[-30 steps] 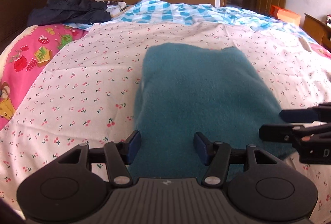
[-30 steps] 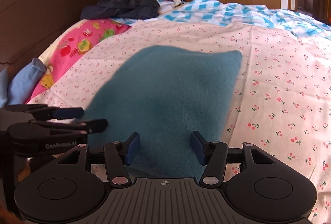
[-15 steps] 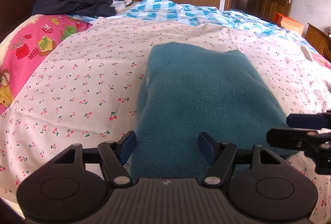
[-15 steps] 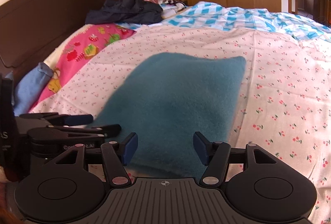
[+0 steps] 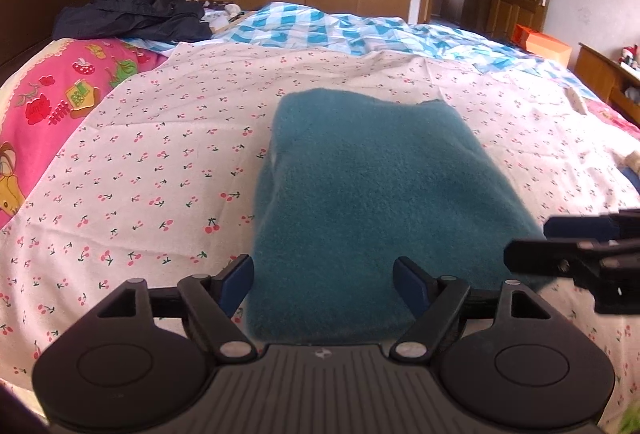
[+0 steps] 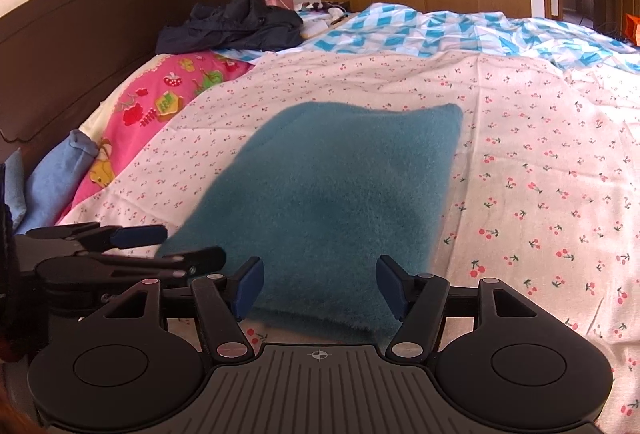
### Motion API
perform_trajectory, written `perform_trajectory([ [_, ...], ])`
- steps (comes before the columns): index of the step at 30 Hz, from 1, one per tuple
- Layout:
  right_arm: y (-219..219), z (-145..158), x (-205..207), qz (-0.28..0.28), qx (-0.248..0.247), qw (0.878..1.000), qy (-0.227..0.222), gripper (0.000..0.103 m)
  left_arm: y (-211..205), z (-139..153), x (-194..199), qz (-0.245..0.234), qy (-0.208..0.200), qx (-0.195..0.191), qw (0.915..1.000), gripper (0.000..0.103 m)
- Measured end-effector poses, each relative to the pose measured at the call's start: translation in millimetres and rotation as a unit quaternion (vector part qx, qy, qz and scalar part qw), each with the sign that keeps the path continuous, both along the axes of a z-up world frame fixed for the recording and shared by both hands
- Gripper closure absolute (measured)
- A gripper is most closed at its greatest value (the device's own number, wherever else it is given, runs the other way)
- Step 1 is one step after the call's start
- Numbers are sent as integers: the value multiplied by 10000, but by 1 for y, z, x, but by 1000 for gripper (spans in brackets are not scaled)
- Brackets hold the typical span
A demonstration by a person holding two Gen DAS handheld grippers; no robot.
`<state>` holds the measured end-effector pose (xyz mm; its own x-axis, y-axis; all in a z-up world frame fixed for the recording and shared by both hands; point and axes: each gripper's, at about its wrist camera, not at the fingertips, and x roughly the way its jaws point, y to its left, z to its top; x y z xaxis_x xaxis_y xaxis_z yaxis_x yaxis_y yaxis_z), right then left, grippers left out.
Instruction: Fold small clothes
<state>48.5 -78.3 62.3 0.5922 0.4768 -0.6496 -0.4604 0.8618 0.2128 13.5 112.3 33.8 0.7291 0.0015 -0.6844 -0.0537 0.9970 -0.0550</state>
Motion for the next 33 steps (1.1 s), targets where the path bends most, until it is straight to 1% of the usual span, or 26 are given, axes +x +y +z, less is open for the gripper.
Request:
perform_trajectory([
  [3, -2, 0, -1, -38, -4, 10000, 11, 38, -4, 1, -6, -100, 25, 34, 9999, 18],
  [7, -2, -3, -4, -67, -55, 9999, 50, 35, -9, 1, -7, -156, 140, 100, 9997, 17],
  [10, -2, -8, -7, -107, -97, 9998, 133, 35, -13, 0, -8, -165, 202, 178, 9995, 16],
  [12, -3, -11, -11, -140, -203, 9997, 78, 34, -14, 0, -9, -144, 260, 198, 9994, 15],
  [14, -7, -15, -15, -202, -259, 9994, 107, 34, -16, 0, -11, -140, 304, 169, 9993, 15],
  [18, -17, -27, -20, -346, -201, 9984, 391, 33, -21, 1, -16, -176, 453, 4, 9988, 14],
  [21, -23, -33, -24, -386, -194, 9978, 500, 33, -29, 1, -20, -218, 619, 15, 9978, 14],
  [24, -28, -32, -26, -406, -167, 9976, 535, 33, -38, 1, -23, -286, 744, 82, 9968, 14],
  [29, -34, -33, -28, -448, -122, 9974, 556, 32, -46, 0, -21, -218, 1071, -10, 9940, 14],
  [33, -36, -34, -31, -407, -130, 9974, 577, 29, -47, 0, -21, -140, 1110, -11, 9937, 14],
])
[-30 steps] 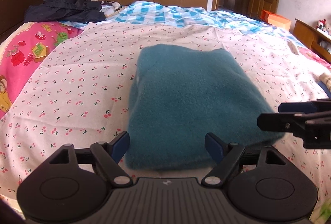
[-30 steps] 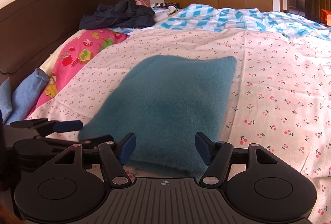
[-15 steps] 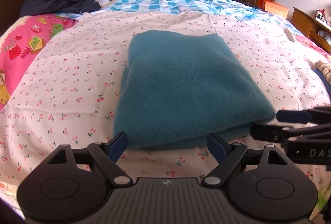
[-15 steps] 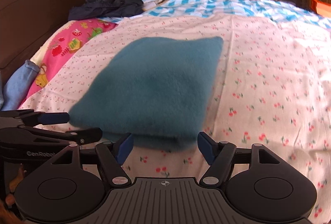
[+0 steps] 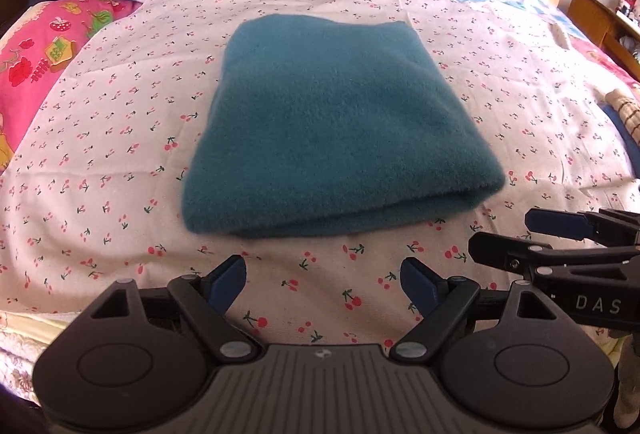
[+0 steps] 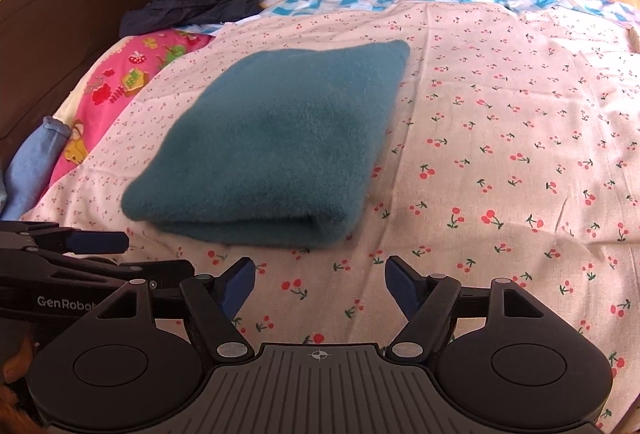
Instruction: Fold small clothes
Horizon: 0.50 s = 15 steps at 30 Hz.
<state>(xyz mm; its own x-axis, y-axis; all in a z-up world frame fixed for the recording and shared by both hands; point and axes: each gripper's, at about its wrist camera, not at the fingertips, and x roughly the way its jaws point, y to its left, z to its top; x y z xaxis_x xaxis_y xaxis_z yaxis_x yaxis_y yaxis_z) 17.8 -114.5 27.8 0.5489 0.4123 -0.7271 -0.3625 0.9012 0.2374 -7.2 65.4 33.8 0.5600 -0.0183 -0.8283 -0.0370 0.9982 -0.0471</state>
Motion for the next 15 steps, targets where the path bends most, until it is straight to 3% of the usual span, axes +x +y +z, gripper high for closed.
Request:
perform_trajectory([
  [15, -5, -1, 1, -74, 43, 9999, 68, 29, -6, -1, 4, 21, 241, 101, 9997, 14],
])
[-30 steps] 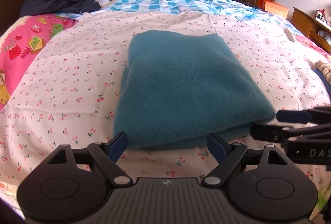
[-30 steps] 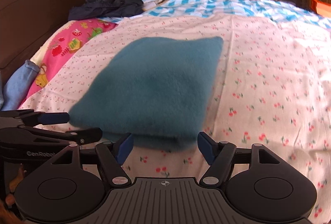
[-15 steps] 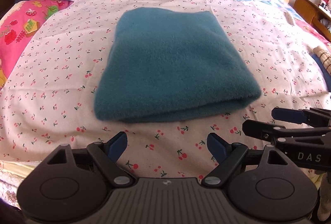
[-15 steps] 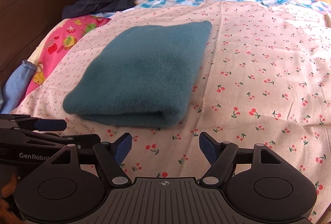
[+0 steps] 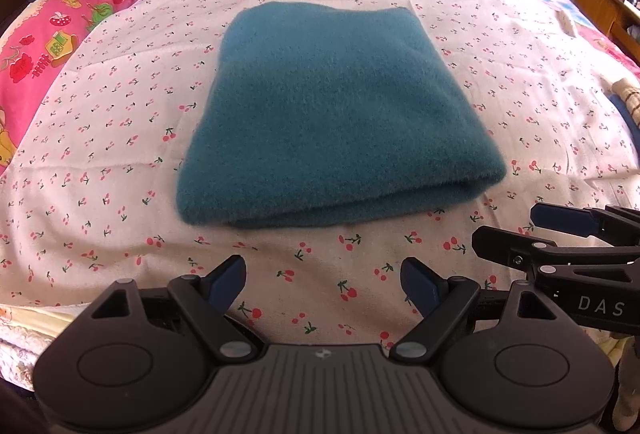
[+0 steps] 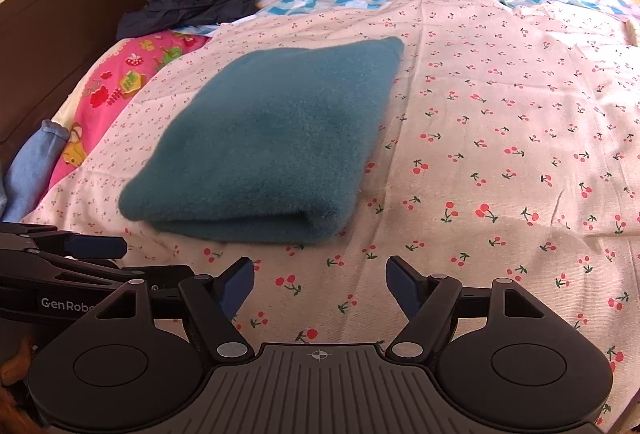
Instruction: Fold small clothes
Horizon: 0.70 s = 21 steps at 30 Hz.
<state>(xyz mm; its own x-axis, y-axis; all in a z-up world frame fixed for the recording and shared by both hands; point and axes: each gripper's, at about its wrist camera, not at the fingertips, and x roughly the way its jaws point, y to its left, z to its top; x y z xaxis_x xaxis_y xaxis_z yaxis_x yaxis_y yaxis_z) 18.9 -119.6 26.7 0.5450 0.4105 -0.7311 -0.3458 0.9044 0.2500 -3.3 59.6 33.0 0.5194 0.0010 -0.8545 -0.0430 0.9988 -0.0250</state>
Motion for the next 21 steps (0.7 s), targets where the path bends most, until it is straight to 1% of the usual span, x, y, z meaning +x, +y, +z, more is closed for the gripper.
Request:
perform_trajectory([
  [8, 1, -2, 0, 8, -15, 10000, 97, 28, 0, -1, 2, -36, 58, 63, 10000, 14],
  [21, 0, -7, 2, -62, -85, 9997, 240, 26, 1, -1, 0, 1, 33, -20, 10000, 14],
])
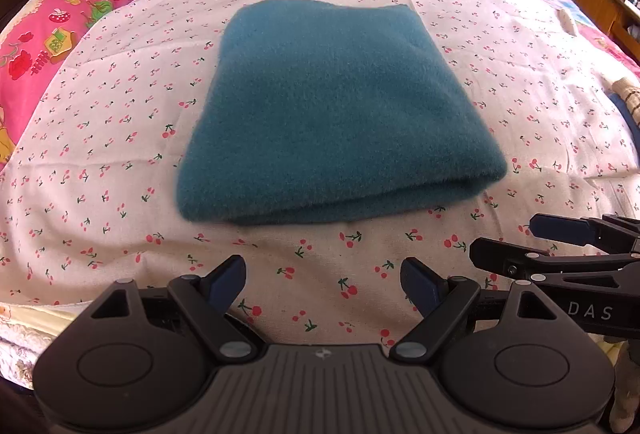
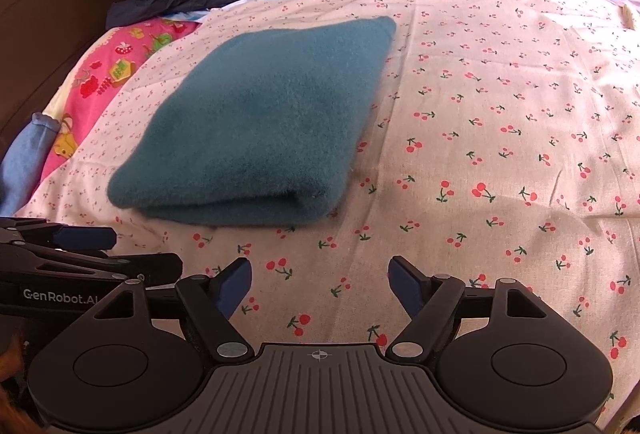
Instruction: Fold small clothes
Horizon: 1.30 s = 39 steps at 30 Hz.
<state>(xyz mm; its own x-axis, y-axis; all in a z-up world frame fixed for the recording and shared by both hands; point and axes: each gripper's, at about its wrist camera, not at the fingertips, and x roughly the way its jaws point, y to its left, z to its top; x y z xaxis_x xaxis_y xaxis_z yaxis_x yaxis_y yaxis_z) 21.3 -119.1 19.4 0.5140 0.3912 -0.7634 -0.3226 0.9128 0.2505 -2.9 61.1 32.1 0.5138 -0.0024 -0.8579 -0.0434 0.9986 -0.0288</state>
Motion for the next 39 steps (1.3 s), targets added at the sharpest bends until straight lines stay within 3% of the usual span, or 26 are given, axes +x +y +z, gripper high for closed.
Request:
perform_trajectory([
  [39, 0, 2, -2, -24, 97, 9999, 110, 24, -5, 4, 4, -33, 36, 264, 9996, 15],
])
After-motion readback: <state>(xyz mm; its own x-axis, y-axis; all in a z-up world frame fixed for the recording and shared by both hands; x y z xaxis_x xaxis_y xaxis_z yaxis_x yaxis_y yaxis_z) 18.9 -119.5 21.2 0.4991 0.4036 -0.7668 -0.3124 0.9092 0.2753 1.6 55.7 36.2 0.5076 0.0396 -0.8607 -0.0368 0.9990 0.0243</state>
